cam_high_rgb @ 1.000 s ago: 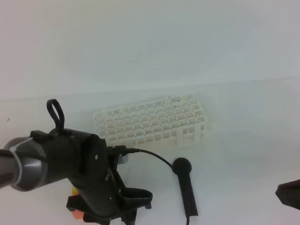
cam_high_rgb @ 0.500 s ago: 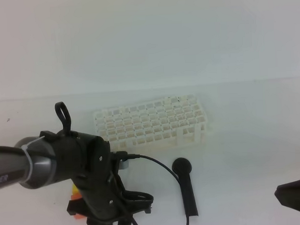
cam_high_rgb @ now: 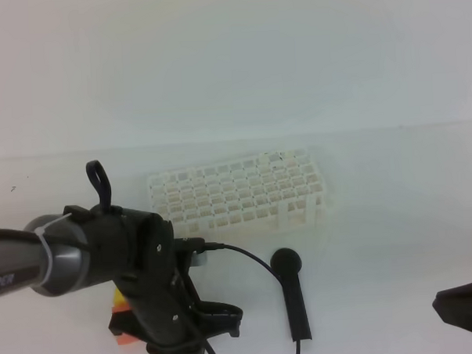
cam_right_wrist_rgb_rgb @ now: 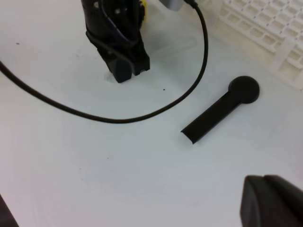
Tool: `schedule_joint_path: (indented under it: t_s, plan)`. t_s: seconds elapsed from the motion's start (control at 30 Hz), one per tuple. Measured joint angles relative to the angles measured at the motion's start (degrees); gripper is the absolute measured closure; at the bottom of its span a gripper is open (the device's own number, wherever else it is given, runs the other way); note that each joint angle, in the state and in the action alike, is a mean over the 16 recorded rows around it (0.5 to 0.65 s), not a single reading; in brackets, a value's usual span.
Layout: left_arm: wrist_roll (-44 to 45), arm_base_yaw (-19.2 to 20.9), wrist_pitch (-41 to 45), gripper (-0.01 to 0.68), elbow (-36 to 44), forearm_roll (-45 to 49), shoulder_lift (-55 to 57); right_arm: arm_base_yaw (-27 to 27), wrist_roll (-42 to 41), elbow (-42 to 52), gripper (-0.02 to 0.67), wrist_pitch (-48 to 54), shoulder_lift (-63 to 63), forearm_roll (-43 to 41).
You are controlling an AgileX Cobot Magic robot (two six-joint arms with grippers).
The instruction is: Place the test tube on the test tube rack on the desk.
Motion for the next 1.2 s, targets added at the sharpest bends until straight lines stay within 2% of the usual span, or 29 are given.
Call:
schedule_joint_path:
  t_s: [0.27, 0.43, 0.6, 0.83, 1.03, 1.2]
  plan:
    - [14.9, 0.0, -2.5, 0.624, 0.1, -4.1, -0.5, 0.0, 0.0, 0.0, 0.650, 0.2, 0.0, -0.3]
    - [31.0, 0.1, -7.4, 0.632, 0.1, -13.2, -1.9, 0.0, 0.1, 0.0, 0.650, 0.3, 0.0, -0.4]
    - [52.4, 0.1, -11.8, 0.646, 0.7, -29.7, -4.4, 0.0, 0.2, 0.0, 0.650, -0.5, 0.0, -0.7]
    - [86.3, 0.1, -15.3, 0.652, 5.7, -63.0, -8.3, 0.0, 0.4, 0.0, 0.650, -3.0, 0.0, -2.3]
    - [108.8, 0.1, -9.8, 0.673, 13.4, -84.6, -10.7, 0.0, 0.8, 0.0, 0.650, -5.4, 0.0, -4.1]
    - [120.5, 0.1, -2.1, 0.652, 18.6, -93.1, -11.7, 0.0, 1.4, 0.0, 0.650, -7.0, 0.0, -5.1]
